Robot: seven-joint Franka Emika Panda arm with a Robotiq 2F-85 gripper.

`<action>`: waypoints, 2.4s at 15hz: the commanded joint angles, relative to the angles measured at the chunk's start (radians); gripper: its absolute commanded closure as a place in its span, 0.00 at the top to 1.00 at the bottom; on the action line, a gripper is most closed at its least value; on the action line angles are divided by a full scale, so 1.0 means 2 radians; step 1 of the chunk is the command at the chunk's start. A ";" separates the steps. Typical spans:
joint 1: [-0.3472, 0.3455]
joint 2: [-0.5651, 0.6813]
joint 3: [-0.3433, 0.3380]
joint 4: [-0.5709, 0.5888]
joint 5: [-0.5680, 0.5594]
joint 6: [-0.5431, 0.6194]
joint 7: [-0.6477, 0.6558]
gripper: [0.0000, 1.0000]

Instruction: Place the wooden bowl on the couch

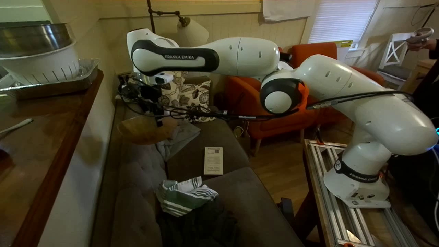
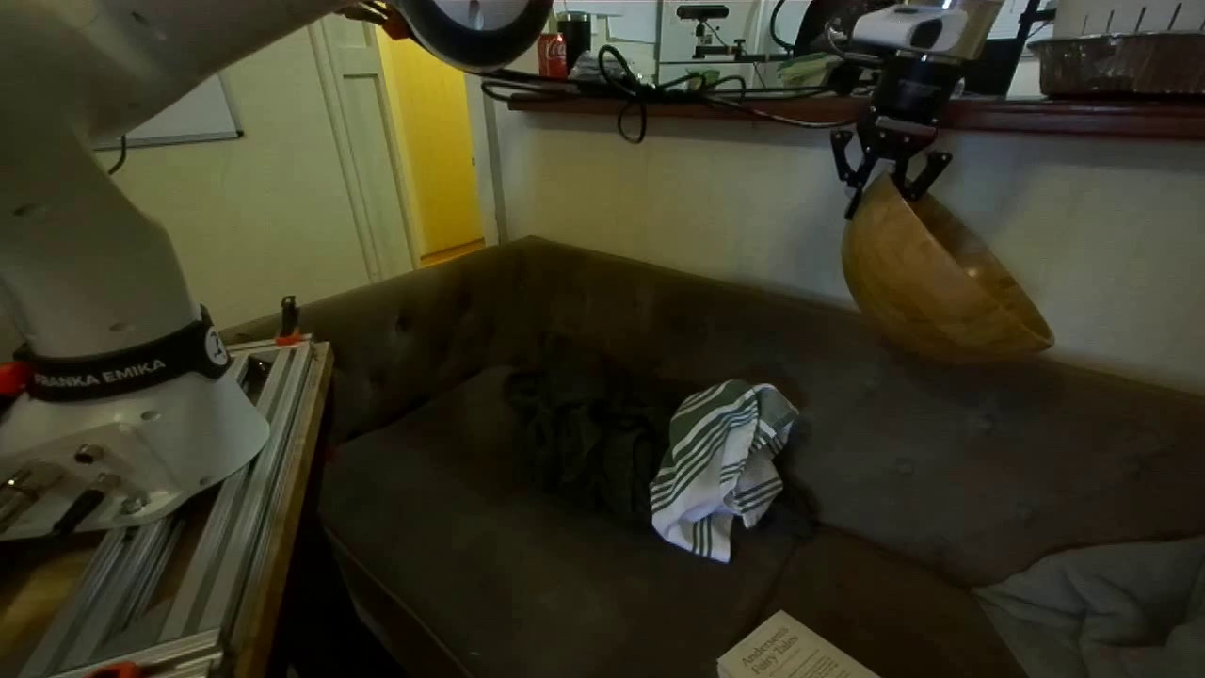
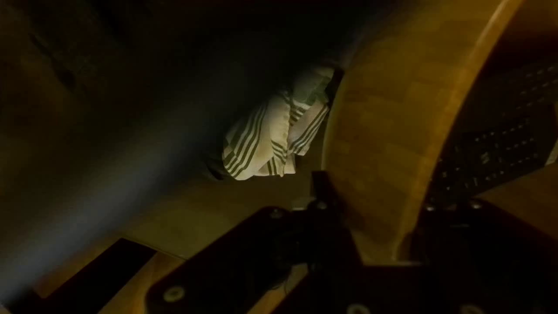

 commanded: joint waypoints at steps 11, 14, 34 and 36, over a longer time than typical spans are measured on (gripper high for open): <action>-0.007 0.057 0.005 0.025 0.007 -0.025 0.023 0.04; -0.020 0.084 0.009 0.025 0.017 -0.027 0.044 0.04; -0.010 0.170 0.006 0.010 0.012 0.057 0.237 0.16; -0.004 0.173 0.003 0.013 0.002 0.075 0.220 0.04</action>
